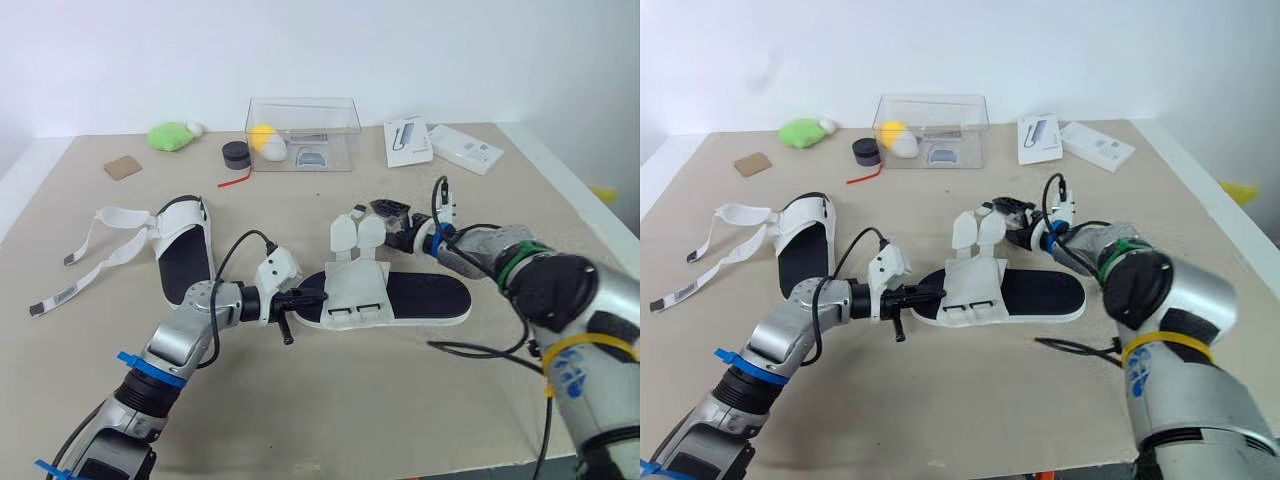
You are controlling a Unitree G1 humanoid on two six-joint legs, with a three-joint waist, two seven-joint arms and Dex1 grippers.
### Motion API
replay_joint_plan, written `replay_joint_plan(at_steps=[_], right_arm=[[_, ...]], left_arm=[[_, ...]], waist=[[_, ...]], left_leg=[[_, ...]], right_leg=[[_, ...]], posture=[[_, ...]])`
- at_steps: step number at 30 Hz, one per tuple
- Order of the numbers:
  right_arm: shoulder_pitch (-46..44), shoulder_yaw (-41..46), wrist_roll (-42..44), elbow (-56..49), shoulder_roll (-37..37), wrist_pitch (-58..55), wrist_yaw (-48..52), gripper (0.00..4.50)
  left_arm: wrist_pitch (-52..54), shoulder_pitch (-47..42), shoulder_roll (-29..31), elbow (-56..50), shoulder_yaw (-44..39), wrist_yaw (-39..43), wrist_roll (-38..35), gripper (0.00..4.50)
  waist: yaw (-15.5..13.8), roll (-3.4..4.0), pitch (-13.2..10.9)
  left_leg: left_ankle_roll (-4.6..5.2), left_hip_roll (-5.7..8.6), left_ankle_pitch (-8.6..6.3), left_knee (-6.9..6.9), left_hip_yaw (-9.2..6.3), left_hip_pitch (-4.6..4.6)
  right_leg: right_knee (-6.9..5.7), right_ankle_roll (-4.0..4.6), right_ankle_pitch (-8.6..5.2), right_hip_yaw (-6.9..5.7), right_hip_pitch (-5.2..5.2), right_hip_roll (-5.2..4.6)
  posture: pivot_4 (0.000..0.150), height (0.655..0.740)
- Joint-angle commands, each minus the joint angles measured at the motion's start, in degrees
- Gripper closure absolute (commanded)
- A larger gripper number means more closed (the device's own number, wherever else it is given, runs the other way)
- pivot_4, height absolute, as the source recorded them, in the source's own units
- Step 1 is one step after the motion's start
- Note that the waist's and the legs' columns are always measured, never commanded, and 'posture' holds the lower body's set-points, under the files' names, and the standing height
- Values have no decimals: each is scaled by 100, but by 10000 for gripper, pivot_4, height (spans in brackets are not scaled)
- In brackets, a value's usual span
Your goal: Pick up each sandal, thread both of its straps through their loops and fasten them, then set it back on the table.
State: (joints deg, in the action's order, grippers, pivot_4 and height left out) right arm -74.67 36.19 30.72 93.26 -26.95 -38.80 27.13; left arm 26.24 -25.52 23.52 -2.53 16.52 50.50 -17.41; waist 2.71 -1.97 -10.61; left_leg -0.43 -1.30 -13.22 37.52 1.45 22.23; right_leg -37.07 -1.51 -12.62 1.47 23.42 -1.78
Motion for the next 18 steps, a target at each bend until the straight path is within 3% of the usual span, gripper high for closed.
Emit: replay_joint_plan(at_steps=[1,2,5,8,9,14,16,18], right_arm=[[402,267,397,-1150,322,-220,-636,8742],[503,294,465,-1442,421,-322,-725,12111],[759,268,590,-2227,670,-505,-814,28526],[1078,-333,355,-3334,870,-514,-284,42750],[1240,-630,284,-3853,934,-477,18,44609],[2319,-2052,121,-6733,1035,47,1406,44609],[2759,-2547,-124,-7632,955,778,1913,44609],[3292,-3346,-977,-8199,638,2441,2630,44609]], left_arm=[[87,87,40,145,86,-1,173,45000],[89,97,42,136,84,-2,172,45000],[81,114,46,134,92,1,183,45000],[66,100,42,156,88,2,194,45000],[61,88,39,172,86,1,197,45000],[39,51,37,232,80,16,211,45000],[35,41,43,249,78,31,215,45000],[21,31,54,275,73,54,221,45000]], waist=[[-3,-1,3],[-3,0,3],[-3,2,3],[-5,3,4],[-6,4,5],[-19,11,7],[-17,18,12],[-18,19,14]], left_leg=[[0,-2,0,0,1,0],[0,-3,0,0,1,0],[1,-10,0,0,5,3],[1,-17,0,0,6,3],[1,-19,0,0,6,4],[0,-30,0,-1,3,15],[0,-32,0,-1,0,23],[0,-32,0,0,-1,21]], right_leg=[[0,0,2,1,1,2],[0,0,2,1,1,3],[2,3,3,4,6,9],[2,5,6,7,8,15],[4,6,8,7,8,17],[3,8,8,6,23,29],[2,8,9,6,32,32],[1,9,9,8,33,33]], posture=[[1500,7400],[1500,7400],[1500,7400],[1500,7400],[1500,7400],[1500,7400],[1500,7400],[1500,7400]])
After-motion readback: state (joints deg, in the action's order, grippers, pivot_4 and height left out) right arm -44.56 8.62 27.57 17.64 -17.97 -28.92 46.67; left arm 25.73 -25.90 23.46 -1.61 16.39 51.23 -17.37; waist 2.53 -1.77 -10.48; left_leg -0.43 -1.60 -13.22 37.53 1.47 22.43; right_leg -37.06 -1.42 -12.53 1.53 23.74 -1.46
